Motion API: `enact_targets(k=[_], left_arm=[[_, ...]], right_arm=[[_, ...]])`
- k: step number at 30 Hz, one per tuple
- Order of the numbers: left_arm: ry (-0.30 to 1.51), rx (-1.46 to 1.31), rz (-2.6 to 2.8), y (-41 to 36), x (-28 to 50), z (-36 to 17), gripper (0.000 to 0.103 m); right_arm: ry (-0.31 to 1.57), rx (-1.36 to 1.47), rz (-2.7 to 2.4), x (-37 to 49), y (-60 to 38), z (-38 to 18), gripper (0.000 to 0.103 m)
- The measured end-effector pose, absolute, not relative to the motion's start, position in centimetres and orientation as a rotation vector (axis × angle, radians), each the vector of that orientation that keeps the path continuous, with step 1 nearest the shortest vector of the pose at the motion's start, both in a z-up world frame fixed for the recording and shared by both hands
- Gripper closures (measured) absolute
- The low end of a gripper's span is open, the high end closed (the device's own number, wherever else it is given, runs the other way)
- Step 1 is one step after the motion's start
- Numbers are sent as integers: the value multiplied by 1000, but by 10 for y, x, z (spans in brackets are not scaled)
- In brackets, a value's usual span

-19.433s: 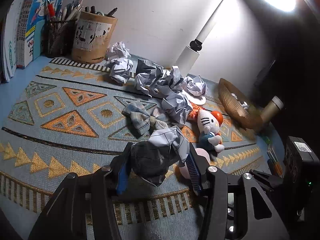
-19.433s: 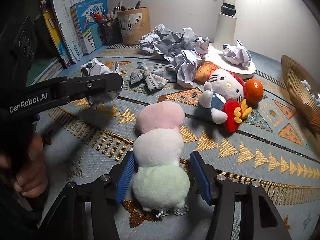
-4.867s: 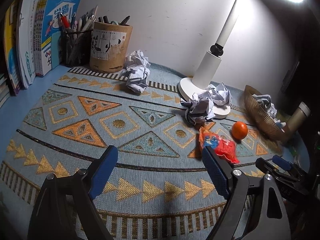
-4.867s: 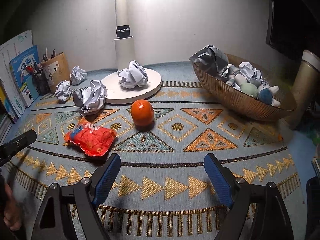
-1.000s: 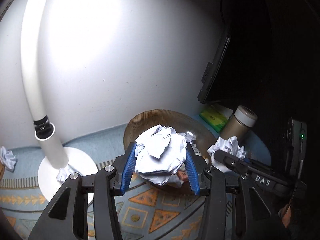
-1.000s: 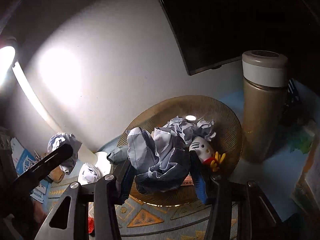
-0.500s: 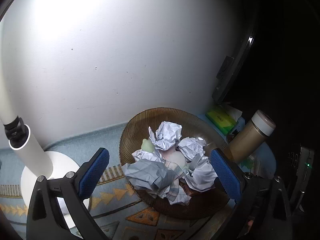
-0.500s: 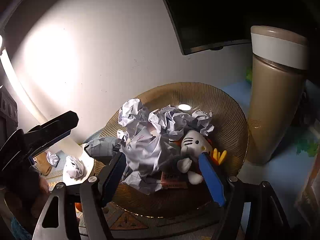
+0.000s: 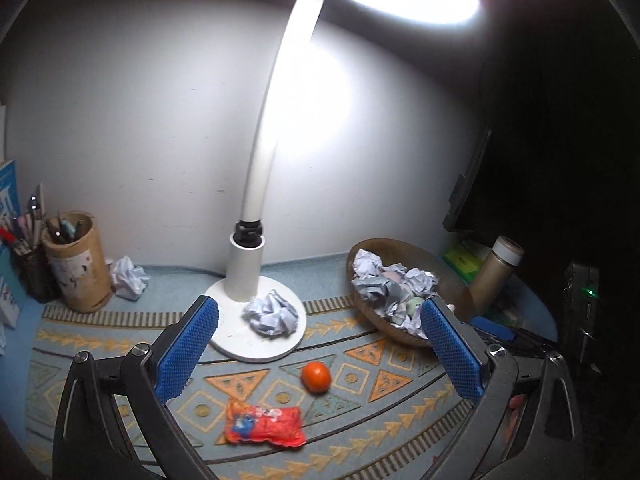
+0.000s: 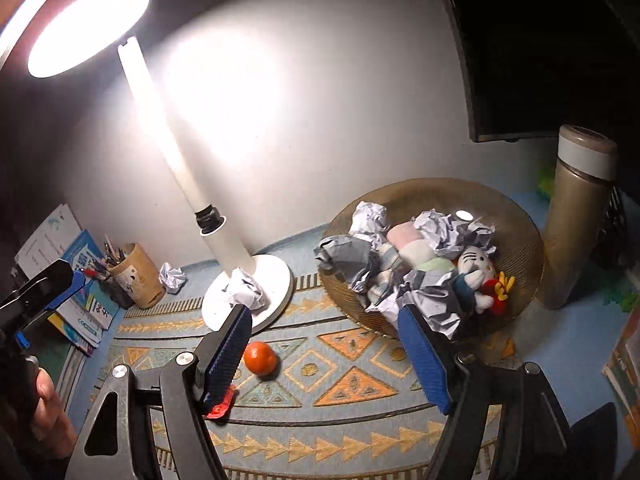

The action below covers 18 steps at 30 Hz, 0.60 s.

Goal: Organize objects
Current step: 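Move both tools back toward the paper balls by the lamp and pen holder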

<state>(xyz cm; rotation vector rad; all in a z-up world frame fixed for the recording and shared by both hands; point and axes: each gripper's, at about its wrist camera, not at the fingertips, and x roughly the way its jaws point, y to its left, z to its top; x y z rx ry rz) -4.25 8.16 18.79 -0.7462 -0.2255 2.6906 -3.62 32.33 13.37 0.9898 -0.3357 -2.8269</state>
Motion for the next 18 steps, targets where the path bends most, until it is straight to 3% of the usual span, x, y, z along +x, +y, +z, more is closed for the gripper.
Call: enact_targets(k=[4,10,13,18], left_arm=[[-250,-824,2819,41,-24,135,2],[-402,-1027,2766,20,-24,51,2],[-445,-1071,2738,23,-25,28,3],[-416,-1073,2753,27,-24,28,3]], right_arm=[[-263,1057,-2778,-34,286,90,20],[-174,1125,-2765,-37,261,42,20],[-12,1128,-2838,-36,254,36,20],[-17,1170,-2826,-40,257,32,20]])
